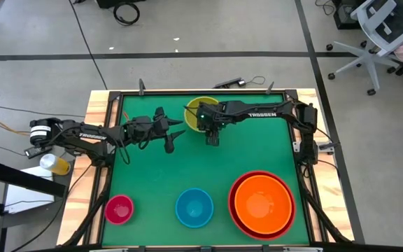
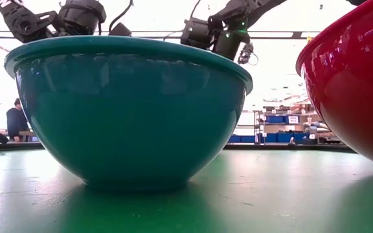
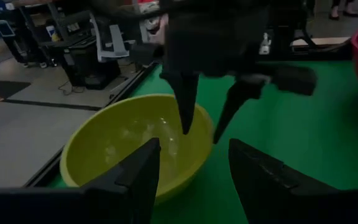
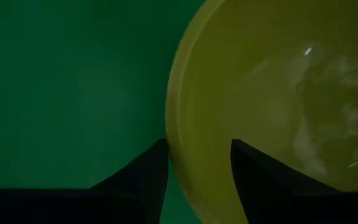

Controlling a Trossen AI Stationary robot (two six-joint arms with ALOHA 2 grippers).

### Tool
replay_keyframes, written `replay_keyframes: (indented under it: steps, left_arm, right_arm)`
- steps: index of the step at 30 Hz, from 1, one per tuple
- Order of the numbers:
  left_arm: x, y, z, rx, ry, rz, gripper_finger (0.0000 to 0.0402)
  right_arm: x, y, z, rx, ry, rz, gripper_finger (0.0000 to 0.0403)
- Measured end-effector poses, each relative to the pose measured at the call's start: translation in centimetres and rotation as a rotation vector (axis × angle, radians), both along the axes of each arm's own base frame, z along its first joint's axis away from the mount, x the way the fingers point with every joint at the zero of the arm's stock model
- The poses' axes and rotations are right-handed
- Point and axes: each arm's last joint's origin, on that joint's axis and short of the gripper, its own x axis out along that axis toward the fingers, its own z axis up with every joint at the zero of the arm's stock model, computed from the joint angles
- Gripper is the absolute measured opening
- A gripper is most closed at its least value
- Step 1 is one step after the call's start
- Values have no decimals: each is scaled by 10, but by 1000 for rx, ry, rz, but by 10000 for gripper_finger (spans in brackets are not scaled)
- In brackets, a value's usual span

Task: Nest bowls inside each other
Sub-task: Stack the green bowl on top of the orange bowl

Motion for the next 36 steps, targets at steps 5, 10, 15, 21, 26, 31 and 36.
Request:
replay_keyframes:
  steps: [5,10,15,21,26,31,36]
  left_arm:
    - [2,-5,5,-3,-52,-63,193]
    - [2,-6,3,-10,-38,-80,180]
    - [2,-5,3,-7,-32,-80,169]
    - [2,-6,3,8,-27,-95,156]
    - [1,-6,4,8,-27,-97,148]
    - [1,-6,4,10,-27,-107,143]
    - [1,-6,4,21,-27,-109,143]
  right_arm:
    - [-6,0,-14,6,27,-6,153]
    - [-8,-1,-17,-33,44,-43,111]
    - [-9,2,-15,-54,62,-26,25]
    - [-15,15,-10,-78,120,-5,42]
    - [-25,29,12,-77,118,1,24]
    - [-46,57,42,-93,138,12,24]
    - [-79,104,78,-128,161,142,24]
